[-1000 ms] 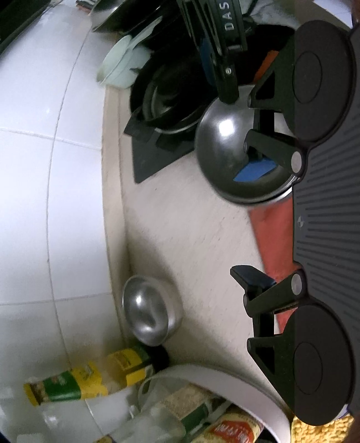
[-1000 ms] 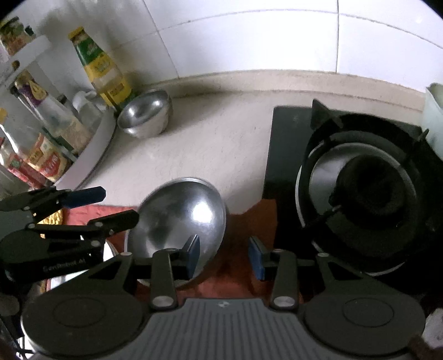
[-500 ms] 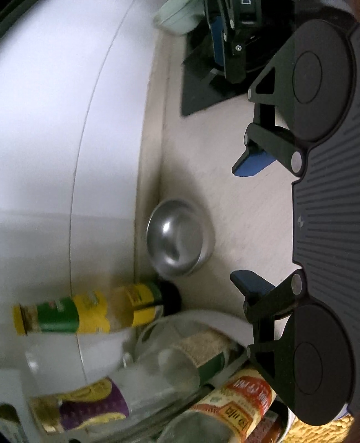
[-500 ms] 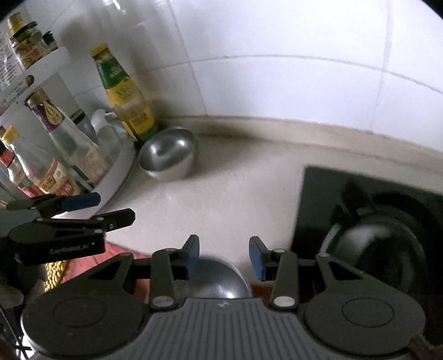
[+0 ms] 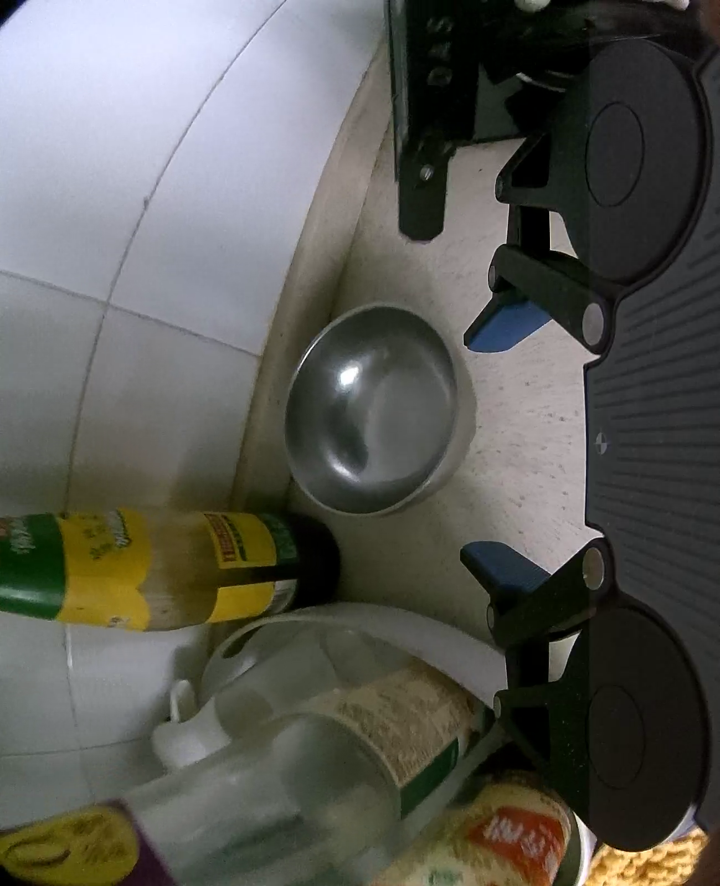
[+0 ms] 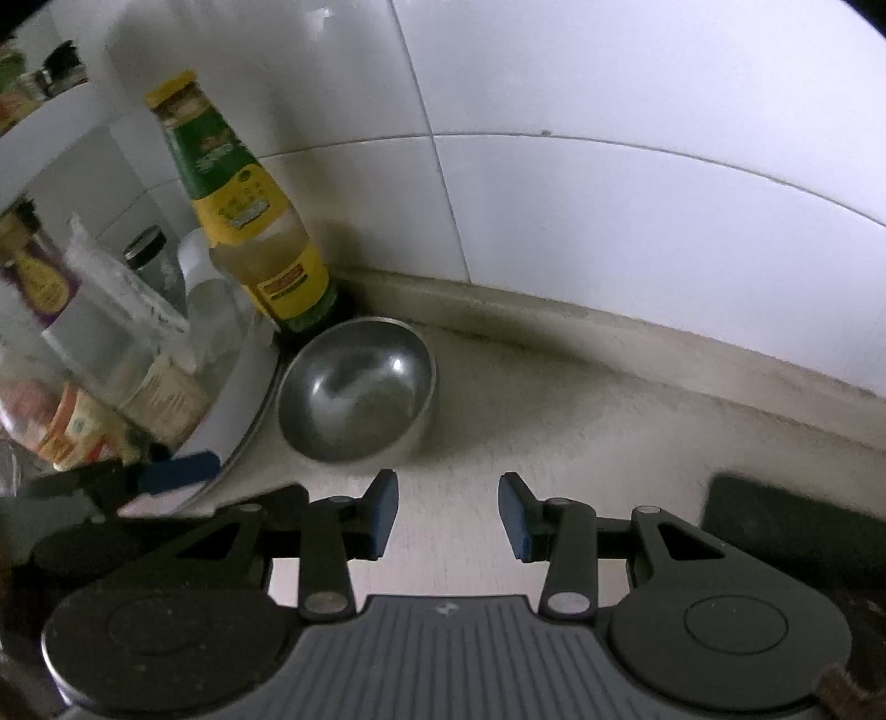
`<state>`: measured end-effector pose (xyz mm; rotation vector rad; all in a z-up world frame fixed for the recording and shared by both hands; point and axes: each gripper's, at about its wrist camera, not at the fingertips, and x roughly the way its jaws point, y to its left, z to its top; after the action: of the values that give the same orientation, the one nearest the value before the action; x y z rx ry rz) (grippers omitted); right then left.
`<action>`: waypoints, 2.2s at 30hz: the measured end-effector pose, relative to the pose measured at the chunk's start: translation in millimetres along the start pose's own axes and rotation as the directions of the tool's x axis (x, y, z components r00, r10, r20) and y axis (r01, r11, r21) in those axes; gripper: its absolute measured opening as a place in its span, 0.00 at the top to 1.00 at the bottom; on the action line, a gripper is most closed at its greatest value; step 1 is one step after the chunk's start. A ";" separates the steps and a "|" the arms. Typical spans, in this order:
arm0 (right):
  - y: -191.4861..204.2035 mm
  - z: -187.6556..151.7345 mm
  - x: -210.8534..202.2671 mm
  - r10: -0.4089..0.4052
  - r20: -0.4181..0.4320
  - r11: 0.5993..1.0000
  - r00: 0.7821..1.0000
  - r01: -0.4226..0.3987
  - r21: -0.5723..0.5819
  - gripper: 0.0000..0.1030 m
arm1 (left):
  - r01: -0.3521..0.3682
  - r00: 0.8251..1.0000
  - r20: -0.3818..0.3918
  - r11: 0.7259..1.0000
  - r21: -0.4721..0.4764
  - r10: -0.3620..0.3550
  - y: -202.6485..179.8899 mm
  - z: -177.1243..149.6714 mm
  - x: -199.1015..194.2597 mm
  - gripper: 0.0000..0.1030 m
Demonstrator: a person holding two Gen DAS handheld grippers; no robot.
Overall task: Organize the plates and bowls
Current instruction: 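Move both grippers to the last steel bowl beside the oil bottle, then grip the steel bowl rim with both grippers and lift it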
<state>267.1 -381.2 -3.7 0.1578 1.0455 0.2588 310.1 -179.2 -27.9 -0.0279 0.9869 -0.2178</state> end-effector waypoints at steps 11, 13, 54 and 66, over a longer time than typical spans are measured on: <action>-10.6 42.9 73.9 0.063 -0.045 0.998 0.997 -0.063 -0.004 0.64 | -0.013 1.000 -0.016 0.989 -0.147 0.011 7.6 14.4 34.3 0.22; -9.5 48.3 85.6 0.078 -0.048 0.997 0.996 -0.079 -0.015 0.64 | -0.007 0.999 -0.043 0.987 -0.161 0.000 9.1 15.2 43.5 0.25; -62.1 -5.4 81.7 0.166 -0.171 0.978 0.971 -0.139 0.158 0.78 | -0.025 1.000 -0.007 0.984 0.177 0.026 -46.6 -3.5 55.9 0.41; -57.7 -12.1 67.8 0.145 -0.146 0.981 0.979 -0.123 0.149 0.83 | -0.003 1.000 0.010 0.972 0.234 0.000 -59.5 -9.2 41.6 0.57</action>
<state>296.7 -417.0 -80.6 0.3394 1.2108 0.3242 314.5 -244.8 -60.0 0.1873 0.9461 -0.3311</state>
